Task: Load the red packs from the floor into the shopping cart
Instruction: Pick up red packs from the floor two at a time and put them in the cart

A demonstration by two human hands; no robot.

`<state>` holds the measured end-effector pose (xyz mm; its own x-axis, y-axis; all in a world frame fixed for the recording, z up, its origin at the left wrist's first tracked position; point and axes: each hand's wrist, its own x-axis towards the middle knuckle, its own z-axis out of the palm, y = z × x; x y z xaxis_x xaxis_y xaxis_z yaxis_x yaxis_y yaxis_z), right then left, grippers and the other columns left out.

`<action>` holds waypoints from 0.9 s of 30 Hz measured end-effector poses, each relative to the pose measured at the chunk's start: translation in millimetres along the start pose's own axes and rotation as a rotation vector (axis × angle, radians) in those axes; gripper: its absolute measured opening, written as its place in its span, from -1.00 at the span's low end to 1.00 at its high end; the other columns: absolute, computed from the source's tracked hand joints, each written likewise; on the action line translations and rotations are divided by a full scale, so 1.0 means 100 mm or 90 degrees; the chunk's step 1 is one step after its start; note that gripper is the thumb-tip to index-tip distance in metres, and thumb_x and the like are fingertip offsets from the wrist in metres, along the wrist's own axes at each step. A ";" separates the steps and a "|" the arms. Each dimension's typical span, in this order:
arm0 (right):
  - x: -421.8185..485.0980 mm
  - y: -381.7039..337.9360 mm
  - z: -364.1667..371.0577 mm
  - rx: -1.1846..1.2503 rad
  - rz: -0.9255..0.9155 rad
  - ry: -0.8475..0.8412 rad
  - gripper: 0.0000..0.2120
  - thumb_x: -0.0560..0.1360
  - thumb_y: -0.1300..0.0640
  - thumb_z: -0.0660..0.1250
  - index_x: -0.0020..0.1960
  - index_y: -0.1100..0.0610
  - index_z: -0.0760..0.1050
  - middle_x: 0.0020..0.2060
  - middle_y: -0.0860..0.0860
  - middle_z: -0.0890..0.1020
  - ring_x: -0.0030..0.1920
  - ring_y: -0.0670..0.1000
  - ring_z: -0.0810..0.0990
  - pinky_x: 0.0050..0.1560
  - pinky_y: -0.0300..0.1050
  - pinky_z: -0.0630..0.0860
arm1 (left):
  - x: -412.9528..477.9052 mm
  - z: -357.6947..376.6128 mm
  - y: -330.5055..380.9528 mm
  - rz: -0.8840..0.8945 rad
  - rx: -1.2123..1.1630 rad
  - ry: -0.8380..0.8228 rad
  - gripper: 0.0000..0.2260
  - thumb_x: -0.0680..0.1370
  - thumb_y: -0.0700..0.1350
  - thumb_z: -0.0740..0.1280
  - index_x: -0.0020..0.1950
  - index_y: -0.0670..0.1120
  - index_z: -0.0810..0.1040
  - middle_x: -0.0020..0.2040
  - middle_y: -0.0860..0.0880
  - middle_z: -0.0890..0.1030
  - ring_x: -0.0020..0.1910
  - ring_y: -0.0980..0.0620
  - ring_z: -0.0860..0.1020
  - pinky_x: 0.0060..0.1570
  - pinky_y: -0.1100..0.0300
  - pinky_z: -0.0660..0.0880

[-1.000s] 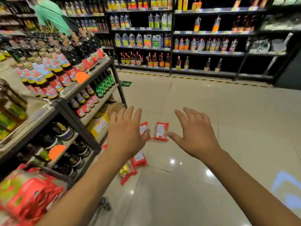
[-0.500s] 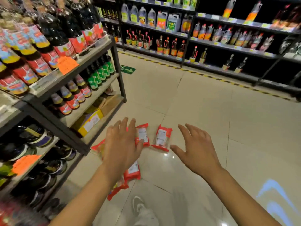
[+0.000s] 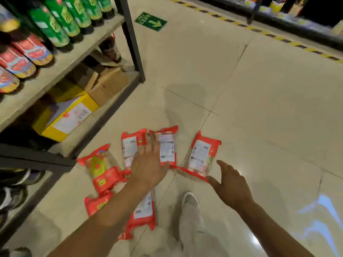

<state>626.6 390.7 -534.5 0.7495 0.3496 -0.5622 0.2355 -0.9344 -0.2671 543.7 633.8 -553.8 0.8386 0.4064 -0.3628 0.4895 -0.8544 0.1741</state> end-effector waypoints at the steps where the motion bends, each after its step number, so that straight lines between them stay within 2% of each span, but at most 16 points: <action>1: 0.37 0.15 0.29 0.048 0.029 -0.019 -0.28 0.54 -0.26 0.24 0.56 0.10 0.19 0.39 0.13 0.48 0.33 0.17 0.48 0.28 0.08 0.44 | 0.30 0.38 -0.04 -0.022 -0.040 -0.027 -0.17 0.51 0.23 0.18 0.66 -0.11 -0.06 0.61 -0.22 0.20 0.40 -0.29 0.40 0.25 -0.11 0.46; 3: 1.03 0.41 0.89 0.175 0.101 -0.043 -0.24 0.52 -0.22 0.31 0.56 0.12 0.18 0.40 0.17 0.47 0.38 0.19 0.46 0.31 0.07 0.42 | 0.82 1.07 -0.16 -0.078 -0.146 -0.052 -0.17 0.54 0.18 0.30 0.66 -0.05 -0.04 0.63 -0.17 0.17 0.46 -0.24 0.37 0.26 -0.05 0.44; 7: 2.10 0.85 1.85 0.417 0.243 -0.010 -0.27 0.50 0.01 0.45 0.51 0.26 0.22 0.32 0.23 0.53 0.31 0.25 0.52 0.11 -0.07 0.42 | 1.63 2.21 -0.45 -0.174 -0.337 -0.101 -0.24 0.55 0.01 0.42 0.64 -0.07 0.10 0.60 -0.13 0.27 0.53 -0.19 0.29 0.42 0.03 0.30; 9: 2.45 1.02 2.21 0.501 0.292 -0.007 -0.23 0.47 -0.03 0.48 0.50 0.26 0.21 0.23 0.20 0.58 0.24 0.27 0.57 0.10 -0.02 0.46 | 1.95 2.81 -0.70 -0.225 -0.412 -0.105 -0.15 0.41 0.19 0.49 0.59 -0.09 0.24 0.51 -0.15 0.42 0.48 -0.22 0.39 0.47 -0.03 0.34; 11: 2.74 1.28 2.59 0.579 0.265 -0.023 -0.22 0.32 -0.18 0.57 0.39 0.16 0.40 0.13 0.10 0.66 0.12 0.23 0.66 0.14 0.12 0.56 | 2.28 3.52 -1.04 -0.306 -0.502 -0.068 0.06 0.13 0.45 0.49 0.48 -0.09 0.36 0.37 -0.12 0.57 0.34 -0.18 0.54 0.35 -0.10 0.48; 12: 2.87 1.35 2.73 0.600 0.239 -0.020 -0.24 0.23 -0.22 0.61 0.30 0.12 0.52 0.09 0.09 0.71 0.06 0.21 0.70 0.13 0.22 0.59 | 2.39 3.75 -1.14 -0.344 -0.539 -0.057 0.07 0.06 0.43 0.51 0.42 -0.11 0.38 0.31 -0.11 0.60 0.27 -0.16 0.59 0.28 -0.10 0.54; 13: 2.95 1.38 2.81 0.614 0.236 -0.018 -0.33 0.21 -0.19 0.64 0.20 0.11 0.61 0.04 0.11 0.73 -0.01 0.19 0.73 0.07 0.26 0.62 | 2.42 3.74 -1.11 -0.378 -0.575 -0.054 0.02 0.07 0.34 0.57 0.39 -0.13 0.39 0.26 -0.10 0.63 0.20 -0.14 0.62 0.21 -0.08 0.58; 15: 3.01 1.33 2.77 0.611 0.247 0.011 -0.57 0.32 0.05 0.63 0.10 0.23 0.65 -0.06 0.15 0.74 -0.14 0.12 0.73 -0.10 0.08 0.66 | 2.32 3.42 -0.87 -0.414 -0.648 -0.043 -0.22 0.18 0.09 0.65 0.31 -0.15 0.48 0.12 -0.06 0.68 0.04 -0.05 0.67 0.00 0.11 0.63; 17: 2.92 1.20 2.60 0.625 0.264 0.035 -0.67 0.36 0.23 0.57 0.07 0.31 0.64 -0.19 0.15 0.74 -0.26 0.12 0.73 -0.19 -0.04 0.64 | 2.25 3.34 -0.75 -0.424 -0.711 -0.069 -0.45 0.20 0.00 0.65 0.14 -0.08 0.65 -0.06 0.02 0.74 -0.15 0.06 0.70 -0.19 0.24 0.62; 19: 2.75 1.07 2.33 0.673 0.278 0.027 -0.75 0.39 0.33 0.52 0.03 0.38 0.59 -0.40 0.06 0.72 -0.40 0.04 0.72 -0.37 -0.14 0.63 | 2.13 3.26 -0.69 -0.429 -0.729 -0.058 -0.44 0.06 0.11 0.62 0.02 -0.02 0.71 -0.15 0.04 0.76 -0.21 0.03 0.73 -0.11 0.11 0.68; 21: 2.49 0.97 1.94 0.681 0.249 0.042 -0.84 0.41 0.40 0.47 -0.04 0.34 0.55 -0.53 -0.04 0.66 -0.53 -0.11 0.65 -0.52 -0.27 0.54 | 1.95 2.93 -0.64 -0.415 -0.763 -0.009 -0.40 0.02 0.09 0.62 0.02 -0.02 0.67 -0.14 0.02 0.76 -0.20 -0.01 0.73 -0.08 -0.03 0.69; 22: 2.37 0.88 1.68 0.687 0.224 0.050 -0.78 0.37 0.39 0.50 -0.02 0.34 0.55 -0.46 0.00 0.70 -0.47 -0.08 0.68 -0.46 -0.20 0.60 | 1.80 2.63 -0.62 -0.404 -0.779 0.030 -0.43 0.07 0.02 0.63 0.04 -0.04 0.64 -0.13 0.01 0.75 -0.18 -0.01 0.72 -0.08 -0.04 0.68; 23: 2.25 0.78 1.40 0.701 0.201 0.053 -0.64 0.31 0.35 0.56 0.06 0.33 0.56 -0.30 0.09 0.75 -0.33 0.04 0.74 -0.31 0.01 0.67 | 1.62 2.22 -0.59 -0.386 -0.776 0.069 -0.45 0.11 -0.03 0.64 0.06 -0.03 0.60 -0.10 0.01 0.73 -0.16 0.00 0.71 -0.07 -0.03 0.67; 24: 2.08 0.63 1.08 0.719 0.183 0.053 -0.48 0.24 0.29 0.61 0.16 0.28 0.54 -0.11 0.20 0.74 -0.19 0.19 0.75 -0.20 0.25 0.66 | 1.41 1.73 -0.54 -0.374 -0.774 0.105 -0.44 0.12 -0.04 0.63 0.08 -0.02 0.57 -0.06 0.00 0.72 -0.12 0.00 0.70 -0.04 -0.03 0.66; 25: 1.89 0.49 0.77 0.728 0.152 0.051 -0.36 0.19 0.26 0.63 0.23 0.25 0.51 0.02 0.24 0.70 -0.10 0.28 0.73 -0.18 0.36 0.63 | 1.20 1.27 -0.53 -0.348 -0.780 0.143 -0.43 0.13 -0.04 0.63 0.09 0.00 0.55 -0.03 0.00 0.71 -0.09 0.00 0.70 -0.01 -0.03 0.66; 27: 1.40 0.06 0.01 0.695 0.064 0.076 -0.31 0.21 0.20 0.63 0.27 0.23 0.46 0.06 0.21 0.69 -0.07 0.22 0.74 -0.24 0.18 0.67 | 0.73 0.28 -0.54 -0.331 -0.784 0.193 -0.46 0.17 -0.11 0.65 0.06 0.03 0.52 -0.02 -0.02 0.70 -0.10 0.03 0.68 -0.06 0.06 0.64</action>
<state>732.0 434.2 -616.0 0.8034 0.2114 -0.5566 -0.4593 -0.3748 -0.8053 571.7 700.0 -615.4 0.4354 0.7789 -0.4513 0.5214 0.1905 0.8318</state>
